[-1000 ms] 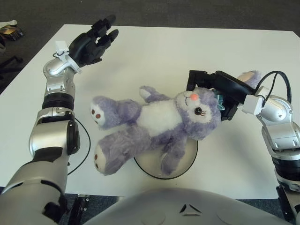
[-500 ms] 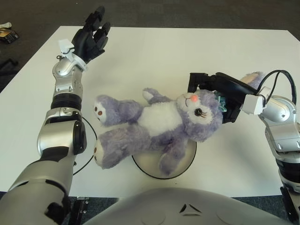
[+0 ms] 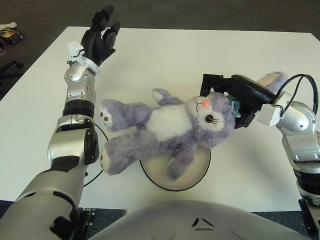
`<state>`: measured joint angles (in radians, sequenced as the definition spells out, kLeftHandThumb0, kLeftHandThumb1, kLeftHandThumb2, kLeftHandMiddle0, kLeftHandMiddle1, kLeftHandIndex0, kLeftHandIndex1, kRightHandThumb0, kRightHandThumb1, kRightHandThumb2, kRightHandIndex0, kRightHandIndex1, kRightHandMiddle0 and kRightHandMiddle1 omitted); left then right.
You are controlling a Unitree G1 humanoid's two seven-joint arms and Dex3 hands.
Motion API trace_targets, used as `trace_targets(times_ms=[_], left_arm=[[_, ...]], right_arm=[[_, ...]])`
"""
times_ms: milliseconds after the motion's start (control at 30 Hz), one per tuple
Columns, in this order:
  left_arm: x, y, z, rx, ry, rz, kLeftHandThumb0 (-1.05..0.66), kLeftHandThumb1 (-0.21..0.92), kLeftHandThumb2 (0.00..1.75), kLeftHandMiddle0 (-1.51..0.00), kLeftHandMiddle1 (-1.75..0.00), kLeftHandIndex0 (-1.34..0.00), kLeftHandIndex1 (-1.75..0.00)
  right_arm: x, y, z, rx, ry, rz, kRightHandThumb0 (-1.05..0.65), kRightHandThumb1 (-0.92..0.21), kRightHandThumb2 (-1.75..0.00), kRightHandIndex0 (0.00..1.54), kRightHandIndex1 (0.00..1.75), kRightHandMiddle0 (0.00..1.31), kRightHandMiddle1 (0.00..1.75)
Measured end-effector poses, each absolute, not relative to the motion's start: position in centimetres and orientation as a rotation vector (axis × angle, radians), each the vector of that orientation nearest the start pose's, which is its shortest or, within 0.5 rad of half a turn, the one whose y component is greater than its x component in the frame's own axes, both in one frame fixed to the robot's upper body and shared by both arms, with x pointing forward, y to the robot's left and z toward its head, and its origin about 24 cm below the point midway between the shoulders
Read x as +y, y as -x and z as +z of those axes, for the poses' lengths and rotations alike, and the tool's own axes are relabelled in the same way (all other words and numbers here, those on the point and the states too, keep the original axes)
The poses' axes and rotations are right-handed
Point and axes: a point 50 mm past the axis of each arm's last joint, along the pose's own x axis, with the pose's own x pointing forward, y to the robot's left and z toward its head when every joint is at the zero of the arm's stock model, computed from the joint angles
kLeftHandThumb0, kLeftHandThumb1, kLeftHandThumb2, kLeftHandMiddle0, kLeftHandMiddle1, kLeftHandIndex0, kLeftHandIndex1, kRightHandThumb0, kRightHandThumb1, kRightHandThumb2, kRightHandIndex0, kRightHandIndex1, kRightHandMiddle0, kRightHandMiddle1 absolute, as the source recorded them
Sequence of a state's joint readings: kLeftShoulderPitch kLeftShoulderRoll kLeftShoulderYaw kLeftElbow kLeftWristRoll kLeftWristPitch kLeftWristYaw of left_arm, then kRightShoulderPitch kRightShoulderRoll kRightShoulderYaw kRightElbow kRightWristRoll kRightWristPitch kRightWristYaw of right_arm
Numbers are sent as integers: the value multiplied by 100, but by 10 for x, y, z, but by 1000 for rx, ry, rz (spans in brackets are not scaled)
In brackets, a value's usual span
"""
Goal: Put the doll into the plate.
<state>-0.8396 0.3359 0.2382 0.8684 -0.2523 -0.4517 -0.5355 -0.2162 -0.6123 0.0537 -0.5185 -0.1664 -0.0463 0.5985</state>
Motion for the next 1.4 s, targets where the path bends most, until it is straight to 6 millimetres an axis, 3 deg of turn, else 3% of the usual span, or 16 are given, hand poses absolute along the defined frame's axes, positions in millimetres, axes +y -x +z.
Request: trace_targets(times_ms=[133,300,633,1067,1400], left_arm=[[213,-377,176,-495,-53,-303,-75,92,47,-5,-41,0,-49],[210,-377,178,-503,-43,-302,-70,92,46,-2,-47,0,-46],[204,-372,195,-530,-62,-284,-67,92,46,-3,-45,0,-47],[201,-371,189,-437,16,-279,-65,87,47,-10,-44,0,-70],[199,-371,191,-416,43,-286,-65,85,50,-13,-45,0,-77]], right_arm=[[-149,-236,195,-564,956,727,-42,-44,-84,36,116,8,128],[-151,-237,193,-582,993,767,-65,-47,-79,26,77,1,108],[-154,-239,197,-611,1068,821,-78,-62,-63,20,40,0,79],[-156,-238,196,-627,1083,881,-83,-69,-54,10,22,0,63],[-156,-237,202,-684,1146,913,-80,-71,-52,9,16,0,50]])
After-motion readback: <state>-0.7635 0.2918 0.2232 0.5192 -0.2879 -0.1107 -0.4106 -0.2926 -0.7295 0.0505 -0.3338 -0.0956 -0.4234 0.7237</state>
